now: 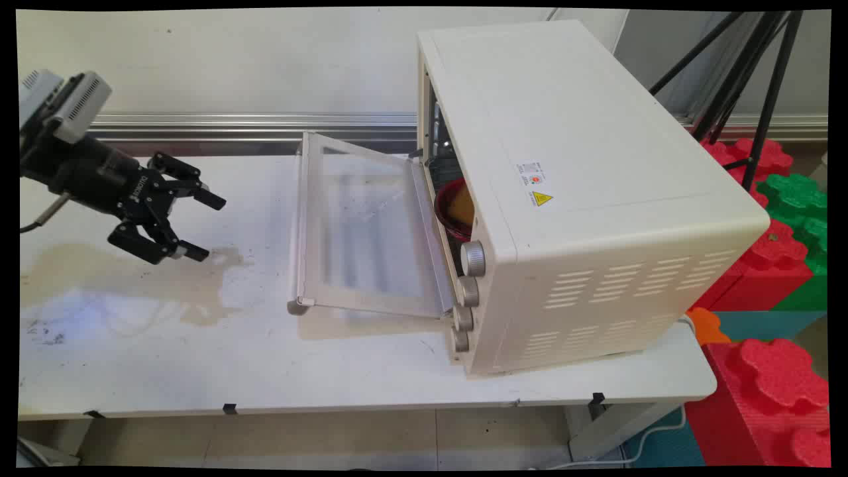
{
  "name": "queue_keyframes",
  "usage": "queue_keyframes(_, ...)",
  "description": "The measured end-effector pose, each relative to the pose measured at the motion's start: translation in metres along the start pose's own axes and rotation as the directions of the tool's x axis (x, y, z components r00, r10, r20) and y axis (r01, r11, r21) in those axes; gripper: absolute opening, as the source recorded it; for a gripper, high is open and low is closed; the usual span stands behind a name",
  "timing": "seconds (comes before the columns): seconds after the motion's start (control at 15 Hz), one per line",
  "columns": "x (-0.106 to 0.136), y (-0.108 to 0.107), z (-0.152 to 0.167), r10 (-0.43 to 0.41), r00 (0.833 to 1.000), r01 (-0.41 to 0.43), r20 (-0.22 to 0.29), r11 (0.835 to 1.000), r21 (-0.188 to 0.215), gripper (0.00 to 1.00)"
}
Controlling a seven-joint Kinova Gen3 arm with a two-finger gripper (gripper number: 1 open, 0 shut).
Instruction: Close the oven
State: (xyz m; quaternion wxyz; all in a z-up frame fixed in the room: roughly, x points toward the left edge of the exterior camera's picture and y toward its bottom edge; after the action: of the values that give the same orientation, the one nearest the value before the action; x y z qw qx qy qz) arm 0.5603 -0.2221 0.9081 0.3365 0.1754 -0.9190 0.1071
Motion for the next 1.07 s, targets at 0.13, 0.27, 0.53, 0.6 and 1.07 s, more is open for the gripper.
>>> queue_keyframes(0.13,-0.007,-0.003,0.01,-0.007,1.0,0.007,0.009,1.0,0.002,1.0)
queue_keyframes(0.27,-0.012,-0.005,0.019,-0.009,1.0,0.009,0.018,1.0,0.001,1.0)
queue_keyframes(0.53,-0.031,0.005,0.037,-0.019,0.999,0.018,0.032,1.0,0.007,1.0)
queue_keyframes(0.6,-0.033,0.002,0.044,-0.019,0.999,0.018,0.035,1.0,0.006,1.0)
queue_keyframes(1.07,-0.044,-0.019,0.088,-0.017,0.999,0.017,0.043,1.0,0.004,1.0)
